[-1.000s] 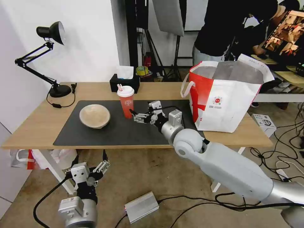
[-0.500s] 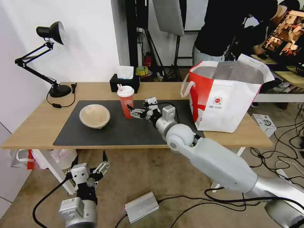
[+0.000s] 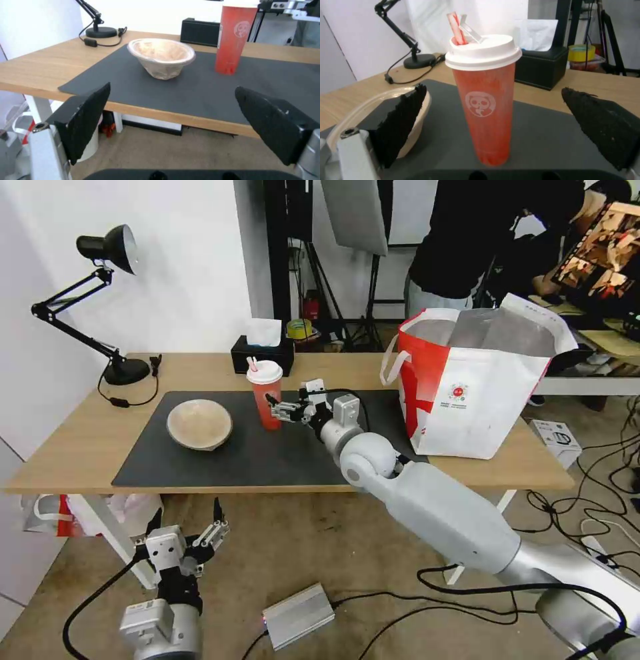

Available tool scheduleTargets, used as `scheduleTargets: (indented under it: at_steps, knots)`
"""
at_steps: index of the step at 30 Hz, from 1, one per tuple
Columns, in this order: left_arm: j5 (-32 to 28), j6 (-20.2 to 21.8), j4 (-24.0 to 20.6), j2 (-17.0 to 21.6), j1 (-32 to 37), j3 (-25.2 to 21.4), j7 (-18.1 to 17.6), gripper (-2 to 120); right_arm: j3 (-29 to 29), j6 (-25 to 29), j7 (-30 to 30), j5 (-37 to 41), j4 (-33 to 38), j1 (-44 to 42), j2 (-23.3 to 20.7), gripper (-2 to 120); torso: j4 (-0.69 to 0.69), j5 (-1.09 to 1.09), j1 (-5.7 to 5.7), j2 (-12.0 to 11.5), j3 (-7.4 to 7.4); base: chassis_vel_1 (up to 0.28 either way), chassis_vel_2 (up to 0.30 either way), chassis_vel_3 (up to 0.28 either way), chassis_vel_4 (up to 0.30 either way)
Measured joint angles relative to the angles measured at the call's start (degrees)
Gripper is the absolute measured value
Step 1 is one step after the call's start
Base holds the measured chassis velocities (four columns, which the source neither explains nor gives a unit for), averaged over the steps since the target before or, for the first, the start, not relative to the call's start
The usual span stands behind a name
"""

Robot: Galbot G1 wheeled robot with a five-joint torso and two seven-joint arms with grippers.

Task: Pick up the trash from the table and place it into the takeout bag.

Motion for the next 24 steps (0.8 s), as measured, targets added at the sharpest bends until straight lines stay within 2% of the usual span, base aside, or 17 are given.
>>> scheduleTargets:
  at_steps: [24]
  knots:
    - [0.5,-0.2,-0.2,-0.1,0.5,0.2,0.0,100,-0.2,-0.1,-0.4,-1.4,-6.5,2.2,4.8,100,0.00,0.00,0.00,0.0,0.00,0.000,0.000,0.000,0.000]
